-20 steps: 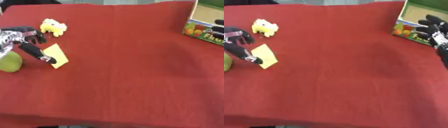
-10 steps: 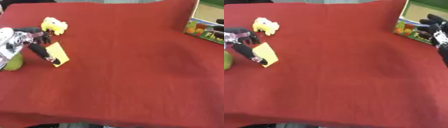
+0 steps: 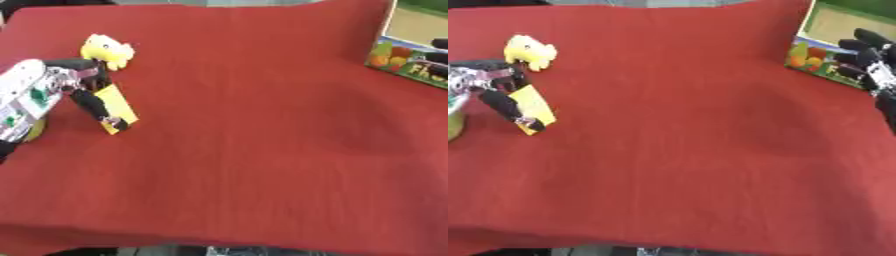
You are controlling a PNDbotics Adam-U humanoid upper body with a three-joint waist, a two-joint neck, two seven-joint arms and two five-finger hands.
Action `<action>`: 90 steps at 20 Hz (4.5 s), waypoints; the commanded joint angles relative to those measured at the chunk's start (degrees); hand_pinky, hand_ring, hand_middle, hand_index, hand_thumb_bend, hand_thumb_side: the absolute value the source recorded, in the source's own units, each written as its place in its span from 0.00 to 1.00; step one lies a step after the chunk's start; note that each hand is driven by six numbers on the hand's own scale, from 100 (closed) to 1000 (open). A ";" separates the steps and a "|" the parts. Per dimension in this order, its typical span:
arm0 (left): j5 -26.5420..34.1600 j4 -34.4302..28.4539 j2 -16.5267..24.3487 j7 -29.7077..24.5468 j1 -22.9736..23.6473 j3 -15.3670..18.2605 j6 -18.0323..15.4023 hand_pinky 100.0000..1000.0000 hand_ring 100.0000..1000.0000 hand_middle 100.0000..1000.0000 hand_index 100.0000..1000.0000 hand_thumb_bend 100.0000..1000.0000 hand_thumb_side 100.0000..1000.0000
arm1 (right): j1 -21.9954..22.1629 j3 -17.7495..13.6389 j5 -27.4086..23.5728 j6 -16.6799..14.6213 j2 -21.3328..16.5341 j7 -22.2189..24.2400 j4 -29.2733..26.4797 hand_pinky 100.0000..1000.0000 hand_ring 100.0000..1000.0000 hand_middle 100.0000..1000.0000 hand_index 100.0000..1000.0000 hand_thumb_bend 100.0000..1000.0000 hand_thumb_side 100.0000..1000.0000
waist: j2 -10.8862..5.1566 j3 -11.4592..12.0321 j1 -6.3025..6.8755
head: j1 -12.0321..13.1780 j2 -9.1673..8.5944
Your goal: Pick up the objects with one hand, pass them to the other hand, and then place them into the box on the other side of the table.
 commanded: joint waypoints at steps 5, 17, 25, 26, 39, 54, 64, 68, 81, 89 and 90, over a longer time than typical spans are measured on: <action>0.07 -0.33 1.09 -0.51 -1.40 0.47 0.21 0.77 0.76 0.70 0.77 0.75 0.34 | -0.29 -0.09 0.57 -0.18 -0.79 0.23 -0.34 0.91 0.91 0.88 0.96 0.00 0.61 | -1.07 0.07 -0.21 | 0.27 0.32; -0.22 0.29 2.34 -2.37 -0.90 0.80 0.17 0.78 0.76 0.71 0.78 0.82 0.41 | 0.11 -0.05 0.81 -0.28 -1.09 0.32 -0.26 0.91 0.91 0.88 0.96 0.00 0.62 | -1.24 0.54 -0.10 | 0.22 0.19; -0.83 0.72 2.78 -2.86 -0.53 1.05 -0.07 0.78 0.76 0.71 0.77 0.82 0.41 | 0.25 -0.01 0.86 -0.32 -1.22 0.40 -0.21 0.91 0.91 0.88 0.96 0.00 0.62 | -1.33 0.68 0.00 | 0.10 0.37; -0.91 0.76 2.77 -2.86 -0.53 1.06 -0.08 0.78 0.76 0.71 0.77 0.82 0.40 | 0.26 -0.01 0.86 -0.33 -1.22 0.41 -0.20 0.91 0.91 0.88 0.96 0.00 0.62 | -1.34 0.68 -0.01 | 0.07 0.36; -1.99 1.35 2.31 -2.49 -0.88 1.08 0.27 0.77 0.75 0.69 0.65 0.64 0.28 | 0.32 -0.05 0.84 -0.39 -1.21 0.39 -0.19 0.91 0.91 0.88 0.96 0.00 0.63 | -1.30 0.69 -0.07 | 0.11 0.39; 1.92 -5.32 3.96 1.18 0.41 4.48 3.28 0.73 0.70 0.61 0.56 0.26 0.07 | 0.49 -0.24 0.93 -0.46 -1.33 0.20 -0.20 0.91 0.91 0.88 0.96 0.00 0.64 | -1.18 0.89 -0.12 | -0.22 0.40; 14.96 -27.21 4.17 6.25 3.99 13.61 6.81 0.72 0.68 0.58 0.57 0.00 0.19 | -0.19 -0.50 -0.25 -0.78 -1.53 -0.25 -1.10 0.91 0.91 0.88 0.96 0.00 0.60 | -1.42 1.53 -0.57 | -0.91 -0.13; 21.30 -31.70 2.12 9.13 5.26 14.58 6.28 0.72 0.67 0.58 0.57 0.00 0.24 | -1.58 0.06 -1.65 -1.19 -2.58 -0.14 -2.55 0.91 0.91 0.88 0.96 0.00 0.54 | -1.54 1.27 -0.85 | -1.42 -0.30; 22.71 -32.84 -7.74 12.33 6.72 12.08 1.08 0.72 0.66 0.58 0.58 0.00 0.30 | -5.91 3.03 -3.81 -1.92 -6.13 0.66 -7.81 0.91 0.91 0.88 0.95 0.00 0.40 | -1.36 -0.07 -2.55 | -3.35 -3.95; 16.20 -29.72 -13.16 14.35 6.56 8.77 -5.19 0.71 0.65 0.57 0.58 0.00 0.25 | -8.66 6.03 -1.65 -0.84 -8.02 2.02 -10.62 0.90 0.92 0.88 0.94 0.00 0.33 | -1.66 -0.49 -3.06 | -2.66 -4.38; 15.51 -29.21 -13.77 14.83 6.49 8.42 -6.04 0.71 0.65 0.57 0.58 0.00 0.24 | -9.23 6.66 -0.91 -0.58 -8.39 2.45 -11.10 0.90 0.91 0.88 0.94 0.00 0.31 | -1.69 -0.54 -3.15 | -2.60 -4.29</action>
